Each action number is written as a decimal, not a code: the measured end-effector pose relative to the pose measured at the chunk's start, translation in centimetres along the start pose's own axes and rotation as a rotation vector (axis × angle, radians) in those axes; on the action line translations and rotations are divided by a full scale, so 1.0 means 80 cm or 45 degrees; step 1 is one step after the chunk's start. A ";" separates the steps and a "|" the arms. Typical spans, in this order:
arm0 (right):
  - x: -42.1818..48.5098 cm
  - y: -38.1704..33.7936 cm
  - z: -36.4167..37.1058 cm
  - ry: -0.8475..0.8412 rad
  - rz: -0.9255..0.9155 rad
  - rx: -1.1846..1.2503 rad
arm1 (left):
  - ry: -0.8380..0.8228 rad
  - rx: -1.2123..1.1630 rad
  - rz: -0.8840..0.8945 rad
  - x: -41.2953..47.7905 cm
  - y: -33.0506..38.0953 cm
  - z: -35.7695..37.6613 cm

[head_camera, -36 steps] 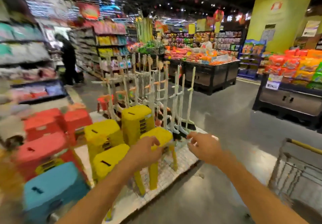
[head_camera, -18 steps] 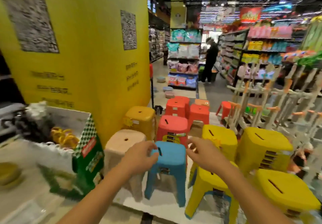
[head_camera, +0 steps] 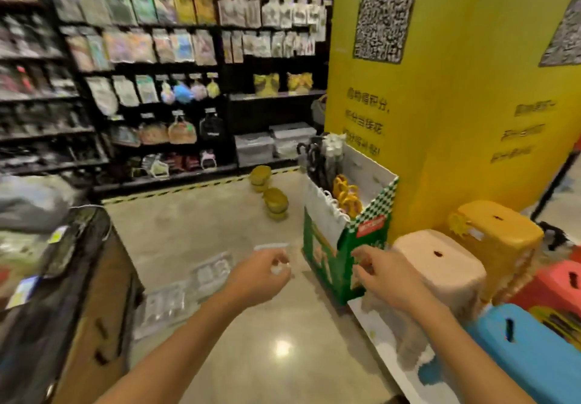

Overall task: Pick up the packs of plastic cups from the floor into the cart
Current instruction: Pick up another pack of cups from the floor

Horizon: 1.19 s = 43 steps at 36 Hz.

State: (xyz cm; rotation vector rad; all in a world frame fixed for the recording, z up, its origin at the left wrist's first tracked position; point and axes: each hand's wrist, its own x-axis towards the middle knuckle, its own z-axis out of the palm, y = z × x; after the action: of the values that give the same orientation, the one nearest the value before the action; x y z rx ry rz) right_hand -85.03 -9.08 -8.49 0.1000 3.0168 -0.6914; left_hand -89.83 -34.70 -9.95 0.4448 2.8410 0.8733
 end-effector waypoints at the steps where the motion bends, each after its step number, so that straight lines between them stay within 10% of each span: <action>1: 0.013 -0.014 0.008 -0.022 -0.028 0.004 | 0.023 0.004 -0.031 -0.001 -0.016 -0.009; 22: 0.265 -0.278 0.139 -0.222 -0.286 -0.091 | 0.195 -0.045 -0.381 0.071 -0.304 -0.174; 43: 0.634 -0.337 0.211 -0.376 -0.436 -0.031 | 0.276 -0.111 -0.545 0.362 -0.446 -0.214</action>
State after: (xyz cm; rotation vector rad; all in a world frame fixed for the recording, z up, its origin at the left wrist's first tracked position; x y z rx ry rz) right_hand -137.04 -37.94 -14.93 -0.4851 2.7767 -0.6233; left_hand -129.46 -62.63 -17.35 -0.2794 2.8973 0.9954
